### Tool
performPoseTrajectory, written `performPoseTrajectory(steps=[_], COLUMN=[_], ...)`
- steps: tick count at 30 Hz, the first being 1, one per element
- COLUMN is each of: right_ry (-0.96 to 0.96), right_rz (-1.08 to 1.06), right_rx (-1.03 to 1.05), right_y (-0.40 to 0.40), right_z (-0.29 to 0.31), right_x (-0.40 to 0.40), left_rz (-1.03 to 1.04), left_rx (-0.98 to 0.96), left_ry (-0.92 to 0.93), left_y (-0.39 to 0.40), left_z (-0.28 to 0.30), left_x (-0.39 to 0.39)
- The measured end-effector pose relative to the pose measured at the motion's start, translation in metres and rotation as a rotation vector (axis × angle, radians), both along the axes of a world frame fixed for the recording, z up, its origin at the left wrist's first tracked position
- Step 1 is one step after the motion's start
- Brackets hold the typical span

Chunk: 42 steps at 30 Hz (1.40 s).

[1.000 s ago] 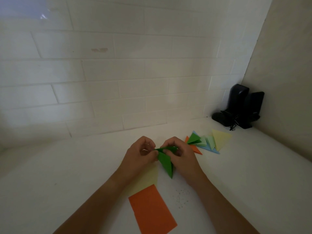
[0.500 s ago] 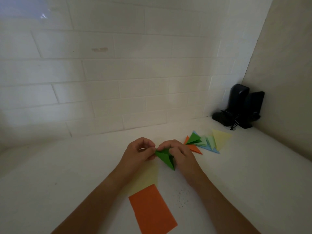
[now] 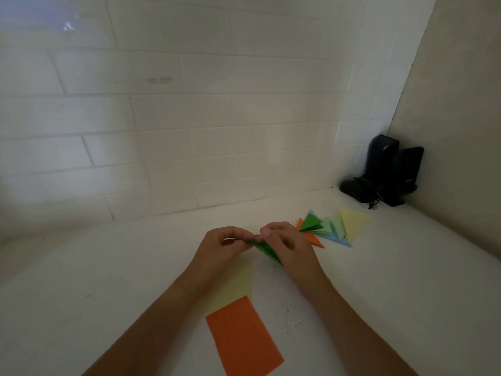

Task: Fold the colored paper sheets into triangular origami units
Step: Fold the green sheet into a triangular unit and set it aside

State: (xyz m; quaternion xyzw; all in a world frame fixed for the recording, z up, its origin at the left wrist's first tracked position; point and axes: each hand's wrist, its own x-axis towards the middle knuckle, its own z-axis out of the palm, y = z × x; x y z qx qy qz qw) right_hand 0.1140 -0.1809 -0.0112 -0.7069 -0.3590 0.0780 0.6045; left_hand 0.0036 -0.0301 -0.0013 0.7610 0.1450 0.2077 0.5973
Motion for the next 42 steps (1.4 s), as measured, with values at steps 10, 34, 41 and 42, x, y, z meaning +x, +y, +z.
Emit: performPoseTrajectory(steps=[10, 34, 41, 42], right_ry=[0.045, -0.04, -0.084, -0.078], right_rz=[-0.017, 0.038, 0.036, 0.041], right_rx=[-0.024, -0.006, -0.025, -0.023], right_y=[0.0, 0.002, 0.002, 0.003], right_z=[-0.001, -0.007, -0.009, -0.009], right_x=[-0.002, 0.002, 0.004, 0.004], left_rz=[0.059, 0.026, 0.042, 0.043], left_rx=[0.097, 0.225, 0.273, 0.287], left_ry=[-0.018, -0.042, -0.008, -0.01], left_y=[0.007, 0.004, 0.002, 0.002], left_z=[-0.011, -0.006, -0.006, -0.006], left_x=[0.002, 0.002, 0.003, 0.003])
